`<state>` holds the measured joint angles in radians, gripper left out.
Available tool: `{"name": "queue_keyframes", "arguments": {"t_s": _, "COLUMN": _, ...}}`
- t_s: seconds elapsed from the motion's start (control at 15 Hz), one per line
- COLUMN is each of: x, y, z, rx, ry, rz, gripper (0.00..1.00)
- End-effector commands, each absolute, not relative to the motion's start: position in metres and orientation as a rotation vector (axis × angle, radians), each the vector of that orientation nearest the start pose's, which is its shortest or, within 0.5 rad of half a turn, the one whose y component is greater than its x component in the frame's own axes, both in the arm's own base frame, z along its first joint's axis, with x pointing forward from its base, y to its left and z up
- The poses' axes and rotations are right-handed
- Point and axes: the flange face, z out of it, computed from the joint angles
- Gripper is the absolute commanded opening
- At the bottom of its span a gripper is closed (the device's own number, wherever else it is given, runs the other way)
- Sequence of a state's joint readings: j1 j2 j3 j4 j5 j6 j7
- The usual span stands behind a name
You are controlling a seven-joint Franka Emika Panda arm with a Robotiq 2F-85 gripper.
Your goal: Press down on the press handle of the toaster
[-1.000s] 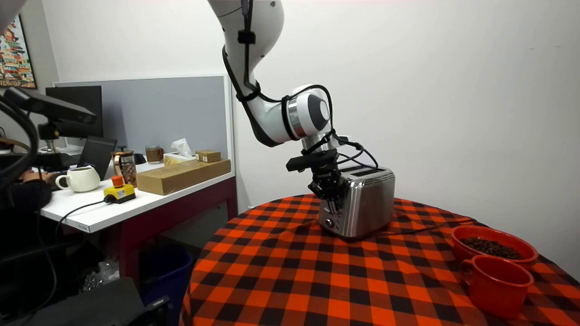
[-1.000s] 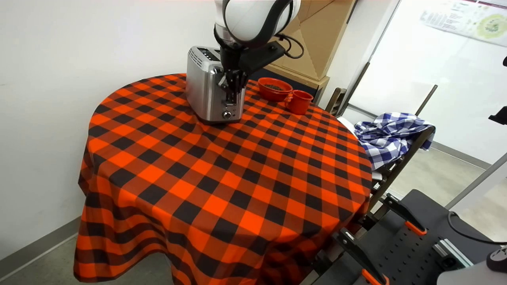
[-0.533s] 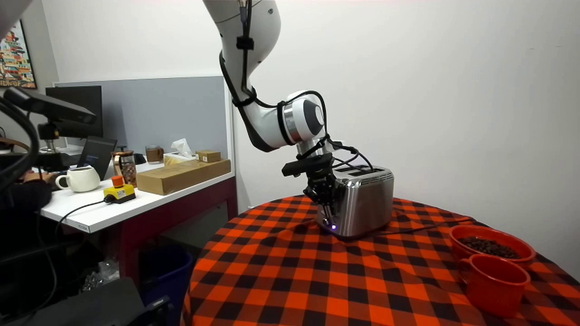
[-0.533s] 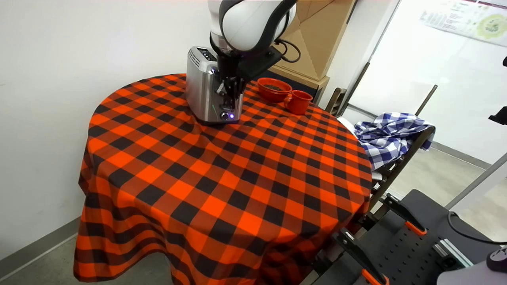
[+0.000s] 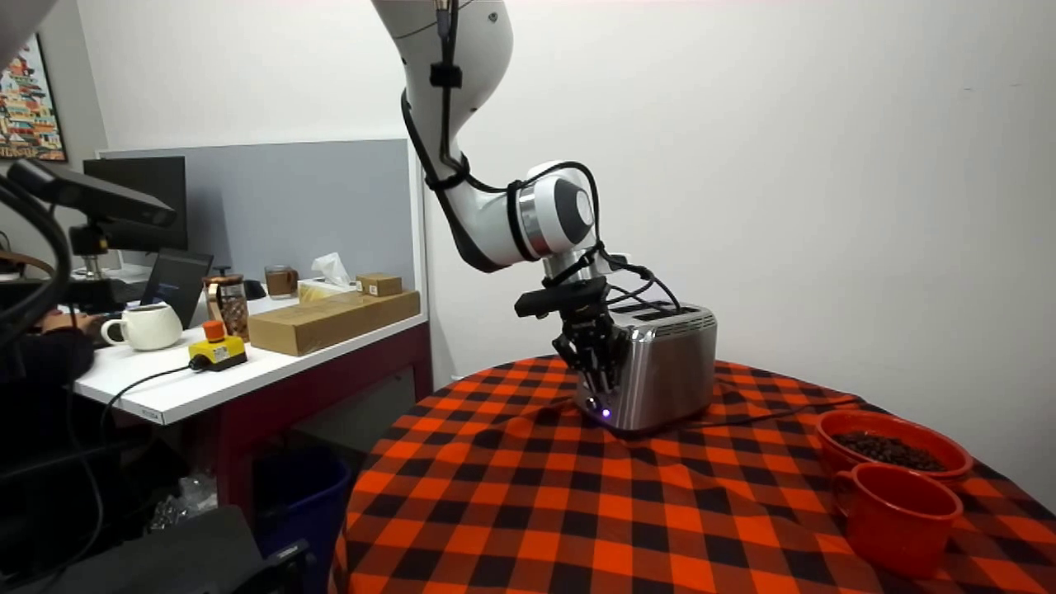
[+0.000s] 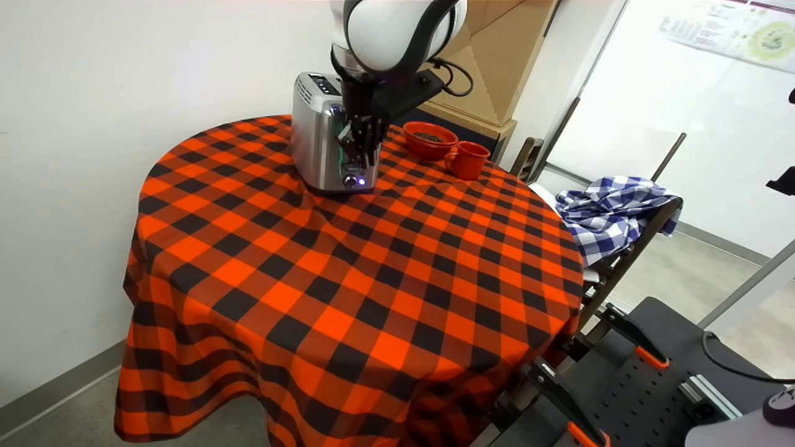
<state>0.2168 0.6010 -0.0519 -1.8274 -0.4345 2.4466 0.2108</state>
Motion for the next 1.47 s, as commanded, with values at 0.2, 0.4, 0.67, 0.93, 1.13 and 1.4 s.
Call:
{"name": "queue_keyframes", "arguments": {"t_s": 0.2, "x": 0.639, "y": 0.090, "z": 0.241, "rx": -3.267, "ry": -0.358, "rz": -0.183, "gripper": 0.76}}
{"name": "queue_keyframes", "arguments": {"t_s": 0.4, "x": 0.627, "y": 0.091, "z": 0.260, "rx": -3.128, "ry": -0.298, "rz": -0.255, "gripper": 0.98}}
{"name": "queue_keyframes", "arguments": {"t_s": 0.67, "x": 0.597, "y": 0.090, "z": 0.284, "rx": -2.998, "ry": -0.290, "rz": -0.303, "gripper": 1.00}}
{"name": "queue_keyframes", "arguments": {"t_s": 0.93, "x": 0.546, "y": 0.079, "z": 0.294, "rx": -2.950, "ry": -0.340, "rz": -0.201, "gripper": 1.00}}
{"name": "queue_keyframes", "arguments": {"t_s": 1.13, "x": 0.508, "y": 0.069, "z": 0.305, "rx": -2.969, "ry": -0.432, "rz": -0.088, "gripper": 1.00}}
{"name": "queue_keyframes", "arguments": {"t_s": 1.4, "x": 0.472, "y": 0.054, "z": 0.331, "rx": -3.035, "ry": -0.520, "rz": 0.028, "gripper": 1.00}}
